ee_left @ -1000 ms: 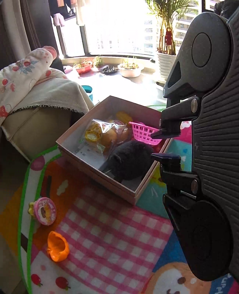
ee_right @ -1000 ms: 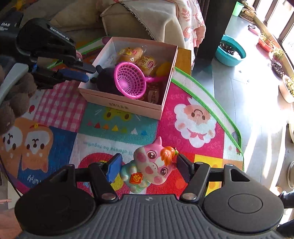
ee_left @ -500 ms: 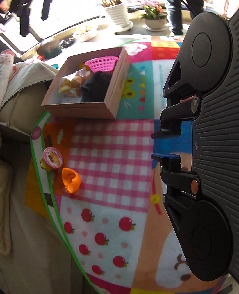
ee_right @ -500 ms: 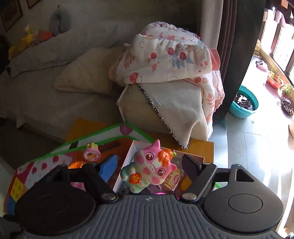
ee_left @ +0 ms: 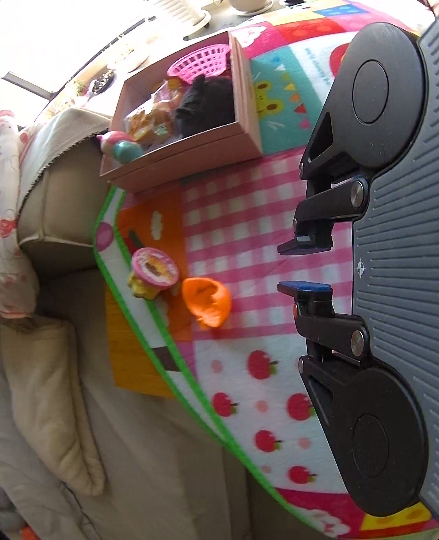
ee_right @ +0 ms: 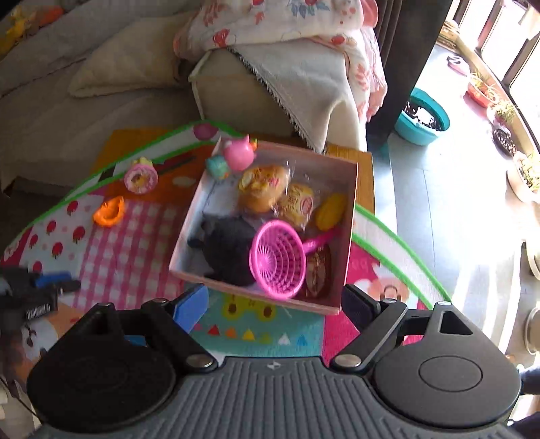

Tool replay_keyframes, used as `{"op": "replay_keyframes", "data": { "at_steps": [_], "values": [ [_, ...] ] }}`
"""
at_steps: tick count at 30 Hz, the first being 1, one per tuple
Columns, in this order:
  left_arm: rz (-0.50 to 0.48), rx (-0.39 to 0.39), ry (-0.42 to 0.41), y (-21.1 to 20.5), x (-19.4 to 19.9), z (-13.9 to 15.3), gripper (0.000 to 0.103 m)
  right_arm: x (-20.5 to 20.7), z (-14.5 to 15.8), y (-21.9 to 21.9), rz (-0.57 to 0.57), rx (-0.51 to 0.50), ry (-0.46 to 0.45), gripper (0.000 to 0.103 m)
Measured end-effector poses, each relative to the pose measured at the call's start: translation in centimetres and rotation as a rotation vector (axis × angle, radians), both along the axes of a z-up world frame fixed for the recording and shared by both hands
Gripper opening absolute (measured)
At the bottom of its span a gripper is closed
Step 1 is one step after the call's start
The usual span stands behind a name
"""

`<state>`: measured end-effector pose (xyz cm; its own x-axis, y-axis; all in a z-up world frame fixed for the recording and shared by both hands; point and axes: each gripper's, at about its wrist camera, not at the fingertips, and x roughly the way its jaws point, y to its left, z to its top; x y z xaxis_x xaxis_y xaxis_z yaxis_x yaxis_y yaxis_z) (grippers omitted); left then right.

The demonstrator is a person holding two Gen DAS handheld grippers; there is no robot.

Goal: Organize objects
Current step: 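Place the cow figurine into the pink box and open the right gripper, then grasp the orange cup toy with the left gripper, then hold the orange cup toy above the mat with the left gripper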

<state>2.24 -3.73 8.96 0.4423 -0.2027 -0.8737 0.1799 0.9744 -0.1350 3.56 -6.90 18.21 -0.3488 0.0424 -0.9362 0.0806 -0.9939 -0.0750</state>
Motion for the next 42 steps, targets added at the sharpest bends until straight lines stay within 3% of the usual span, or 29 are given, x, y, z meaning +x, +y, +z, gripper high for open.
{"op": "replay_keyframes", "data": {
  "at_steps": [4,10,16,20,24,31,36,39,42],
  "values": [
    [-0.04,0.058,-0.105,-0.1,3.0,-0.8,0.018,3.6,-2.1,-0.7,0.003,0.037,-0.07,0.088],
    [-0.019,0.06,-0.116,0.3,6.5,-3.0,0.018,6.4,-4.8,-2.6,-0.011,0.049,-0.15,0.088],
    [0.055,0.055,0.006,0.8,9.4,-6.7,0.021,7.1,-6.2,-4.5,-0.003,0.05,-0.176,0.092],
    [0.044,-0.038,0.034,1.3,9.6,-7.3,0.023,7.2,-6.5,-5.2,-0.014,0.042,-0.183,0.092],
    [-0.024,-0.091,0.076,1.2,8.5,-7.3,0.019,7.6,-6.4,-5.7,-0.013,0.028,-0.189,0.096],
    [-0.002,-0.133,0.241,0.9,5.3,-7.5,0.01,6.9,-6.3,-6.2,-0.004,0.041,-0.177,0.096],
    [-0.056,-0.161,0.278,-0.2,1.9,-7.3,0.009,6.1,-5.5,-6.9,0.023,0.05,-0.149,0.096],
    [-0.014,-0.257,0.316,0.0,-0.4,-7.4,0.009,6.1,-4.9,-7.4,0.035,0.043,-0.134,0.096],
    [0.003,-0.251,0.267,-0.2,-2.6,-6.5,0.009,6.4,-4.5,-7.7,0.046,0.038,-0.125,0.096]
  ]
}}
